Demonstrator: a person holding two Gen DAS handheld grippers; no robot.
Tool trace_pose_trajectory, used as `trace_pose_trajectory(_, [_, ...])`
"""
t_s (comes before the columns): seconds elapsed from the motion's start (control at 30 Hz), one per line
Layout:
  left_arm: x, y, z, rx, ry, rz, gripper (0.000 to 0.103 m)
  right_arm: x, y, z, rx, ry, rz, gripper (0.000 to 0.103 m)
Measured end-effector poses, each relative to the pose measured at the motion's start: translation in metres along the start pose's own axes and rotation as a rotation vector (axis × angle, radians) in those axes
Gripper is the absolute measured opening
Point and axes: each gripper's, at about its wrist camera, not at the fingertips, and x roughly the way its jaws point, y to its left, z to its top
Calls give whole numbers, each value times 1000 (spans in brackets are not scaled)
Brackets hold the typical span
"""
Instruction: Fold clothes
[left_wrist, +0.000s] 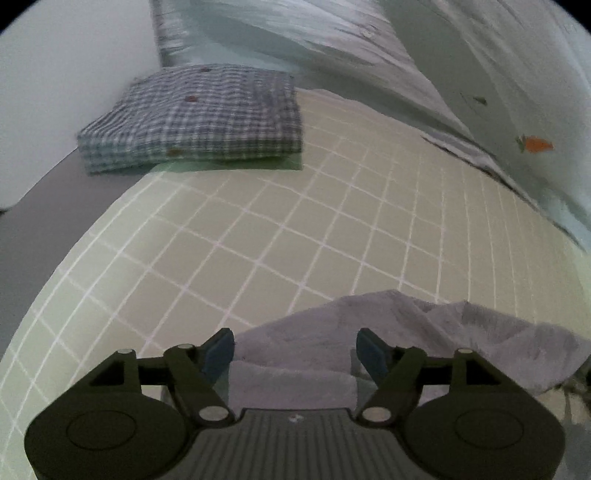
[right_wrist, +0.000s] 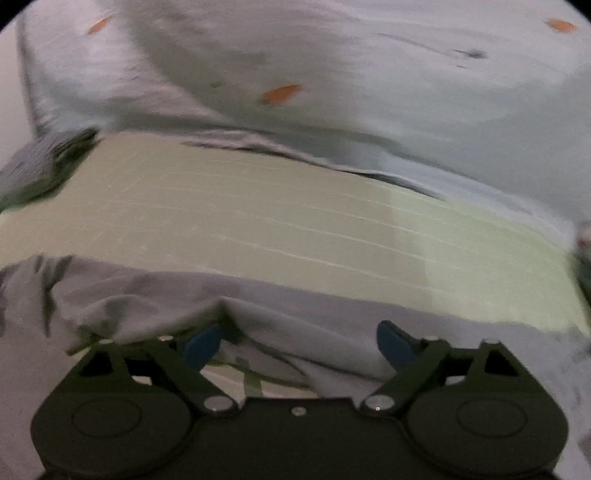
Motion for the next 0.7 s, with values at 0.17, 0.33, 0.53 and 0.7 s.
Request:
trace_pose_trajectory(0.17, [17,1,10,-37,31,-12,74,39,1,30,-29,50,114,13])
trace_pose_trajectory(0.33, [24,3,21,-78,23,-9,74,61,-32,79,205,-62,108,13])
trace_pose_trajectory(0.53, [24,-4,24,-73,27,-43,74,79,-43,85,289,-50,-66,53])
trace_pose_trajectory(0.7, [25,-21,18,-8,49,-74,74,54,-43,53,334,-17,-68,64])
